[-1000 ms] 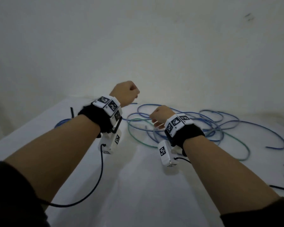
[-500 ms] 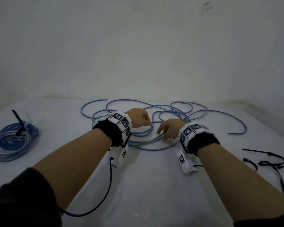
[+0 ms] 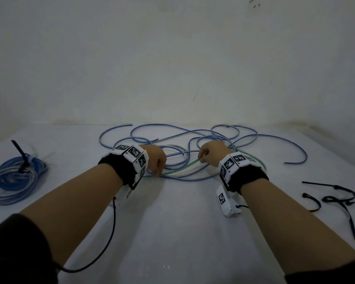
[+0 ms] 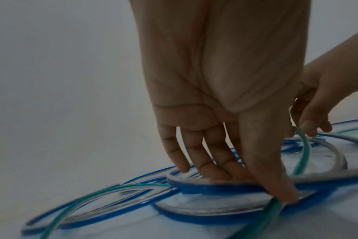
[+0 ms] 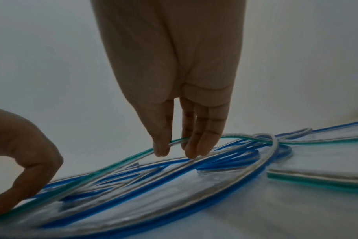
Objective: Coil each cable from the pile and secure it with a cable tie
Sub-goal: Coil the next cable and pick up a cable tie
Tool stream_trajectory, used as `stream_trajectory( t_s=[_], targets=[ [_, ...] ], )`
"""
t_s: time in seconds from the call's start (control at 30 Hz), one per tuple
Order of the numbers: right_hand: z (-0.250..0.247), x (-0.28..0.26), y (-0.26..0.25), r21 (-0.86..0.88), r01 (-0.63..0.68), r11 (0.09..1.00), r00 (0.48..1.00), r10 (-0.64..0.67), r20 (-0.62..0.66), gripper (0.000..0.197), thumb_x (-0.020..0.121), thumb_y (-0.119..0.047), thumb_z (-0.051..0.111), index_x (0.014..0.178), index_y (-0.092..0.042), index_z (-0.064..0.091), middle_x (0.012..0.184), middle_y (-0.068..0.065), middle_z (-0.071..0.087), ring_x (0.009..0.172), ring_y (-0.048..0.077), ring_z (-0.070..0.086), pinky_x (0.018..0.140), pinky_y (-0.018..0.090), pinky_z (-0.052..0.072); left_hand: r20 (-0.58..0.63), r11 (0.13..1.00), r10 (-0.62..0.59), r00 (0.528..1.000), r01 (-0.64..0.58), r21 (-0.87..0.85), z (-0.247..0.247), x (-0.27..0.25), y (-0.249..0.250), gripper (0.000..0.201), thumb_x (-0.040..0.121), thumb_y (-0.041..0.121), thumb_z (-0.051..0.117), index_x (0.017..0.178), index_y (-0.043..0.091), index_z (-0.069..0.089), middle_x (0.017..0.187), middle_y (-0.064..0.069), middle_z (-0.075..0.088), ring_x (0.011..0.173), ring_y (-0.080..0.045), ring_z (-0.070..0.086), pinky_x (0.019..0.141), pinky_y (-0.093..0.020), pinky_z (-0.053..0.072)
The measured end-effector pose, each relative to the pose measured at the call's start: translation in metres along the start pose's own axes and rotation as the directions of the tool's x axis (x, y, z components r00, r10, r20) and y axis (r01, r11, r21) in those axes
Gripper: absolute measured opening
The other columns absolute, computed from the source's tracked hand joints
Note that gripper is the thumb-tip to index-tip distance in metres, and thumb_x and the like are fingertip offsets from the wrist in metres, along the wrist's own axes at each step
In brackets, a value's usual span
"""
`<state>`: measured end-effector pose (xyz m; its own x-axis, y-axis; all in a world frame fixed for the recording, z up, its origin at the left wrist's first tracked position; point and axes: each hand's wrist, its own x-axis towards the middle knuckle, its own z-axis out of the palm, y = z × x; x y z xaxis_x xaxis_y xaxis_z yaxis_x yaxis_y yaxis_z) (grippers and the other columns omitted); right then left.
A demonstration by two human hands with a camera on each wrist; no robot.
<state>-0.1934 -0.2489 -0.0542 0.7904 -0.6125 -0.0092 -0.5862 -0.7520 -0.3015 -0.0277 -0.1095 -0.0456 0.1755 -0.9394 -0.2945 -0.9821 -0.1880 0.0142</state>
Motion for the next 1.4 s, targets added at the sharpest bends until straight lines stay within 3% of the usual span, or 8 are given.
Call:
stream_trajectory(
  t_s=[0.2, 0.33, 0.5, 0.63, 0.73, 0.97, 1.17, 1.4],
  targets=[
    [0.003, -0.002, -0.03, 0.215, 0.18, 0.96, 0.983, -0.168, -0.072, 0.043, 0.096, -0.043, 0.046, 0.097, -0.006, 0.068, 0.097, 0.01, 0.067, 0.092, 0.024, 0.059, 0.079, 0.033, 0.04, -0.373, 0.976, -0.019, 0.927, -0.064, -0.209, -0.009, -0.001, -0.006, 0.011, 0.091, 0.02, 0.057, 0.097, 0.012, 0.06, 0.089, 0.001, 0.055, 0.089, -0.02, 0.053, 0.074, -0.024, 0.036],
    [0.001, -0.001, -0.043, 0.332, 0.308, 0.891, 0.931, -0.211, -0.297, 0.019, 0.092, -0.025, 0.058, 0.096, -0.009, 0.067, 0.077, 0.0, 0.059, 0.073, 0.015, 0.052, 0.061, 0.015, 0.036, -0.575, 0.895, -0.12, 0.809, -0.163, -0.416, -0.018, -0.009, -0.007, 0.017, 0.095, 0.023, 0.051, 0.098, 0.008, 0.057, 0.09, -0.005, 0.059, 0.08, -0.019, 0.055, 0.072, -0.028, 0.041],
    [-0.016, 0.003, -0.043, 0.338, 0.402, 0.851, 0.789, -0.135, -0.599, 0.02, 0.096, -0.016, 0.051, 0.096, -0.003, 0.066, 0.082, 0.005, 0.062, 0.075, 0.015, 0.05, 0.066, 0.024, 0.037, -0.488, 0.815, -0.175, 0.855, -0.152, -0.559, -0.012, -0.018, -0.024, 0.012, 0.096, 0.023, 0.048, 0.102, 0.015, 0.054, 0.103, -0.006, 0.066, 0.097, -0.021, 0.062, 0.087, -0.031, 0.045],
    [-0.027, 0.001, -0.049, 0.479, 0.435, 0.762, 0.738, 0.003, -0.675, 0.02, 0.098, -0.013, 0.045, 0.094, -0.003, 0.062, 0.063, -0.002, 0.048, 0.058, 0.011, 0.043, 0.055, 0.012, 0.035, -0.381, 0.781, -0.169, 0.909, -0.113, -0.614, -0.007, -0.023, -0.03, 0.013, 0.096, 0.011, 0.046, 0.104, 0.011, 0.056, 0.106, -0.008, 0.063, 0.093, -0.015, 0.056, 0.069, -0.009, 0.042],
    [-0.03, 0.001, -0.055, 0.539, 0.432, 0.724, 0.72, 0.083, -0.689, 0.022, 0.099, -0.015, 0.042, 0.096, -0.002, 0.06, 0.063, 0.001, 0.048, 0.058, 0.012, 0.044, 0.054, 0.01, 0.035, -0.301, 0.629, -0.164, 0.939, -0.135, -0.765, -0.005, -0.027, -0.029, 0.008, 0.097, 0.011, 0.042, 0.097, 0.014, 0.049, 0.103, -0.004, 0.063, 0.095, -0.018, 0.059, 0.073, -0.018, 0.044],
    [-0.025, 0.004, -0.059, 0.229, 0.029, 0.973, 0.81, 0.111, -0.575, 0.053, 0.096, -0.028, 0.047, 0.146, -0.02, 0.028, 0.14, 0.01, 0.042, 0.123, 0.031, 0.04, 0.102, 0.045, 0.029, -0.571, 0.44, -0.262, 0.778, -0.43, -0.788, -0.018, -0.034, -0.028, 0.021, 0.1, 0.011, 0.033, 0.094, 0.022, 0.05, 0.069, -0.004, 0.058, 0.063, -0.015, 0.061, 0.074, -0.037, 0.048],
    [-0.011, 0.003, -0.086, 0.318, 0.178, 0.931, 0.797, 0.054, -0.602, 0.063, 0.096, -0.016, 0.047, 0.149, -0.016, 0.013, 0.147, 0.013, 0.026, 0.128, 0.032, 0.036, 0.101, 0.042, 0.032, -0.715, 0.457, -0.431, 0.551, -0.55, -0.699, -0.029, -0.037, -0.027, 0.022, 0.099, 0.016, 0.04, 0.098, 0.016, 0.062, 0.062, 0.0, 0.043, 0.05, -0.004, 0.04, 0.048, -0.019, 0.036],
    [0.001, 0.007, -0.105, 0.17, 0.073, 0.983, 0.749, 0.059, -0.66, 0.069, 0.096, -0.019, 0.047, 0.151, -0.024, 0.005, 0.153, 0.012, 0.019, 0.137, 0.028, 0.025, 0.115, 0.049, 0.013, -0.666, 0.431, -0.426, 0.613, -0.509, -0.745, -0.032, -0.046, -0.029, 0.029, 0.098, 0.03, 0.044, 0.08, 0.017, 0.062, 0.048, 0.008, 0.037, 0.039, -0.007, 0.034, 0.042, -0.019, 0.029]
  ],
)
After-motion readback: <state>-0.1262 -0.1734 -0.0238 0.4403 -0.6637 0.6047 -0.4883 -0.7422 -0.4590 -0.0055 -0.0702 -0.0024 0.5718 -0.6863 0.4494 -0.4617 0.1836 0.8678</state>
